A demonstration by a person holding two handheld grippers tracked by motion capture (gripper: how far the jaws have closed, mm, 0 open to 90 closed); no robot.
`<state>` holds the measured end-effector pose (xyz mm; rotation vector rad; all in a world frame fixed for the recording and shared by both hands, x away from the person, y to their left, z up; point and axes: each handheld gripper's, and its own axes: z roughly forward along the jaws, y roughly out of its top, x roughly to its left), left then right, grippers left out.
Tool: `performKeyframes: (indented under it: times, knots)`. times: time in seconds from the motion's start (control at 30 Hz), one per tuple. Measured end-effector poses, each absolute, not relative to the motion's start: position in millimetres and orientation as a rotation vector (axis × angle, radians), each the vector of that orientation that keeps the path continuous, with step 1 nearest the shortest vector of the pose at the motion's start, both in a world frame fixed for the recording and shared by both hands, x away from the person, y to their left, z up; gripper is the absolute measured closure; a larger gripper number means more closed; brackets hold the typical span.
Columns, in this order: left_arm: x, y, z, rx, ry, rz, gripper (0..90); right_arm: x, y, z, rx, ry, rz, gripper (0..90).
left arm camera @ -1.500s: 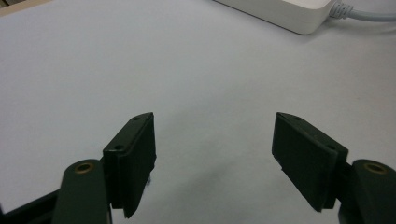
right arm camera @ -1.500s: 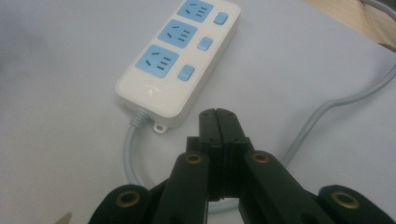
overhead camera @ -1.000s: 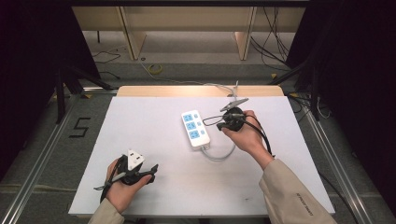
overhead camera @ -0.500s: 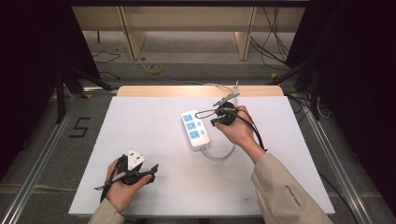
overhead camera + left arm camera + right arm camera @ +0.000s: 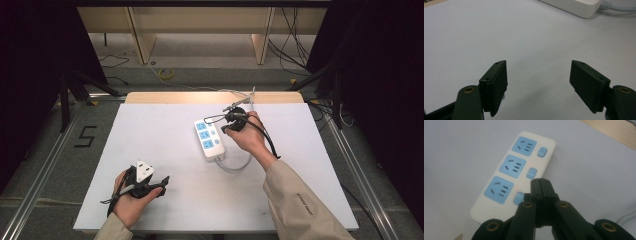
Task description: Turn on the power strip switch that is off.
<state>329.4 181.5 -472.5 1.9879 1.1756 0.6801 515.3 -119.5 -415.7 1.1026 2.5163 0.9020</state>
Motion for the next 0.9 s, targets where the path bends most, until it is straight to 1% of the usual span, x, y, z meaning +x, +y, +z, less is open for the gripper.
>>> performKeyframes:
  times: [0.9]
  knots:
    - [330,182,-473,1.985,1.176,0.679,30.3,540,-101,-422,1.124,2.509,0.875,90.0]
